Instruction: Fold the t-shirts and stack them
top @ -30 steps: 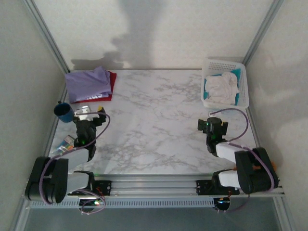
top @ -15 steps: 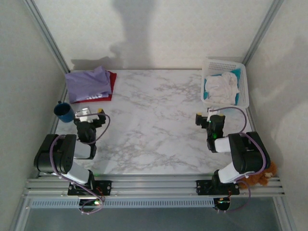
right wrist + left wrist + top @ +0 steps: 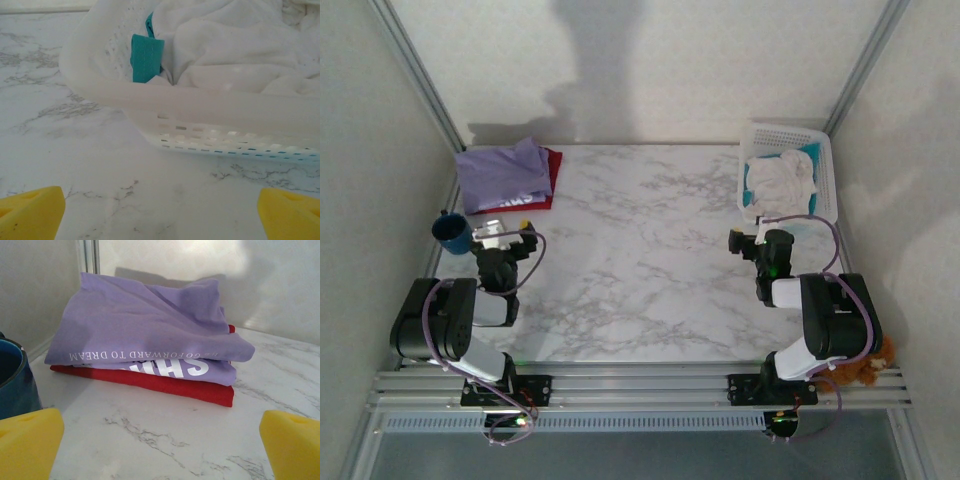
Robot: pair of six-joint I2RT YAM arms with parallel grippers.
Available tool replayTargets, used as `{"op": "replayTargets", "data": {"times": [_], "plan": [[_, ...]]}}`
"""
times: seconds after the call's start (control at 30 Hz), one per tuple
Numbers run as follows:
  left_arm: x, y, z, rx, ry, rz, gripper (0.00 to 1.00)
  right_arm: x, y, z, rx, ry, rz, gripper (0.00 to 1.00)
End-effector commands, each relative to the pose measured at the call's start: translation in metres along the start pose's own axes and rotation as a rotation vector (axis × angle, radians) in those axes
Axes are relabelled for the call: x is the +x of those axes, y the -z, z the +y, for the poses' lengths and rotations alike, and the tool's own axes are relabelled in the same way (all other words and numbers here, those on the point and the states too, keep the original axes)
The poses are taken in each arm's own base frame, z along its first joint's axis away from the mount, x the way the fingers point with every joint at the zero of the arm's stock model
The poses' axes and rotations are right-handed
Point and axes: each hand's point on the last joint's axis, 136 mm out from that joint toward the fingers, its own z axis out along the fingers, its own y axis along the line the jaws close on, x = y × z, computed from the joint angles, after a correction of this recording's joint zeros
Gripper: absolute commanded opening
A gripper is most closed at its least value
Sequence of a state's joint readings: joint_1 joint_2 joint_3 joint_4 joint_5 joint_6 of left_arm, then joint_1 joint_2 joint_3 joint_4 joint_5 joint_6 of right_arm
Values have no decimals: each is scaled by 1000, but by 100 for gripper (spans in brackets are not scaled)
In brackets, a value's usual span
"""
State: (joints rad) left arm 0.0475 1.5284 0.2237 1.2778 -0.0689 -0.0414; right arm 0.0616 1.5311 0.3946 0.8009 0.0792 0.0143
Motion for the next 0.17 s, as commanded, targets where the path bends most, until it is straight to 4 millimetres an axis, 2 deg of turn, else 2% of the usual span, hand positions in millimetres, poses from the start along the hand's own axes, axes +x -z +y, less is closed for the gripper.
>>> {"op": "replayTargets", "data": {"times": [0.0, 0.13], "plan": [[-1, -1, -3, 12, 14, -2, 100, -4, -2, 3, -16, -7, -4, 99], [0, 0, -3, 15, 14, 0, 100, -4, -2, 3, -15, -5, -10, 99]]}}
